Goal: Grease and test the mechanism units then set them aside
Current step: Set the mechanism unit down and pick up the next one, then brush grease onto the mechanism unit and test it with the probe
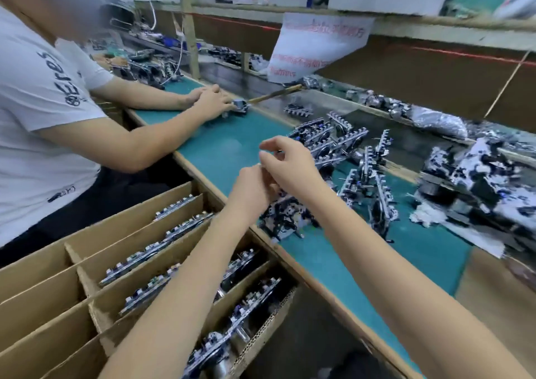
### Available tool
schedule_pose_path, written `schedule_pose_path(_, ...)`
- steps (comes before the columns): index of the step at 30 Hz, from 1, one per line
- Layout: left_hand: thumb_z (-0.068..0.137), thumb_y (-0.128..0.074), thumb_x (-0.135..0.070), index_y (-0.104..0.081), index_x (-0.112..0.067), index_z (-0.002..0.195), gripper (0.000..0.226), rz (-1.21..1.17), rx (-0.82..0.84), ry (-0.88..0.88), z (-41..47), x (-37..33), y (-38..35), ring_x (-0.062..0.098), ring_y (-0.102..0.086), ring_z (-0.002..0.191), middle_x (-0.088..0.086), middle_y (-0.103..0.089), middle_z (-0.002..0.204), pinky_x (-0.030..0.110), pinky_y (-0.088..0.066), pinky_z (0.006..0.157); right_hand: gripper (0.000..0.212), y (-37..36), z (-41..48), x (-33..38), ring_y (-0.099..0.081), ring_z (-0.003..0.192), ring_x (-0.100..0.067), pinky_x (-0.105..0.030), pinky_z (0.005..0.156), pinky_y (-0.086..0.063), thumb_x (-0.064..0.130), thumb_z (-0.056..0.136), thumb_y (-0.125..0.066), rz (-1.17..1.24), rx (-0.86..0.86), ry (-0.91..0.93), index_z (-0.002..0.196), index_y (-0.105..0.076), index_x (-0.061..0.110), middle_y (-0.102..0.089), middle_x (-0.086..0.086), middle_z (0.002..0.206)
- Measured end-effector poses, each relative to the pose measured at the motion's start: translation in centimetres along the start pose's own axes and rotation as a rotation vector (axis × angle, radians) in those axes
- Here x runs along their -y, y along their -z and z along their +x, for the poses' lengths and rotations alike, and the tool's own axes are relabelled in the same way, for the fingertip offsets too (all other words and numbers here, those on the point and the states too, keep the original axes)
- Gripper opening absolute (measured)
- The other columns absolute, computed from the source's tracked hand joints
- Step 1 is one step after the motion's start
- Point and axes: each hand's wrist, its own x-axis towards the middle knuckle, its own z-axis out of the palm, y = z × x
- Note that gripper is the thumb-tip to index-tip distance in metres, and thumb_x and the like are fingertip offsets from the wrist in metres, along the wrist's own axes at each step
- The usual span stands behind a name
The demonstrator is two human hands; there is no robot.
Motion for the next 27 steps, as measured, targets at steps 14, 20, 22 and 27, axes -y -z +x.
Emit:
schedule_pose_path(14,0.092,-0.050,-0.005,-0.055,-0.002,0.112,0.021,0.696,0.187,-0.020,-2.7,-4.9,-3.3,0.035,-0.051,0.115,0.017,-0.055,0.123,0.039,-0.042,0.080,0.031,7.3,-5.9,-7.8,-0.052,0.103,-0.012,-0.017,0.083,-0.036,0.015,0.094,-0.046,-0.184,0.125,-0.089,0.122,-0.057,0.007,-0.059,-0.007,0.122)
schedule_pose_path(20,0.090,-0.057,-0.016,-0.047,-0.010,0.080,0.016,0.551,0.337,-0.066,-3.8,-4.5,-0.6,0.025,-0.046,0.079,0.009,-0.049,0.088,0.028,-0.038,0.060,0.032,8.1,-6.6,-7.5,-0.054,0.112,-0.018,-0.026,0.093,-0.040,0.018,0.096,-0.045,-0.149,0.202,-0.074,0.124,-0.056,0.007,-0.058,-0.006,0.124)
schedule_pose_path(22,0.089,-0.063,-0.017,-0.059,-0.009,0.095,0.011,0.287,0.442,-0.019,-4.1,-4.1,0.2,0.027,-0.048,0.079,0.012,-0.051,0.088,0.021,-0.038,0.053,0.030,8.8,-7.6,-7.7,-0.055,0.099,-0.014,-0.026,0.085,-0.041,0.024,0.097,-0.044,-0.053,0.159,-0.104,0.119,-0.059,0.009,-0.061,-0.002,0.110)
schedule_pose_path(27,0.091,-0.058,-0.007,-0.071,-0.008,0.079,0.017,-0.666,0.623,0.301,-5.6,-6.0,-1.7,0.012,-0.053,0.082,0.005,-0.061,0.088,0.029,-0.049,0.072,0.047,13.2,-12.0,-9.4,-0.060,0.094,-0.012,-0.023,0.062,-0.050,0.061,0.091,-0.028,0.521,0.152,-0.410,0.098,-0.059,0.026,-0.062,0.006,0.089)
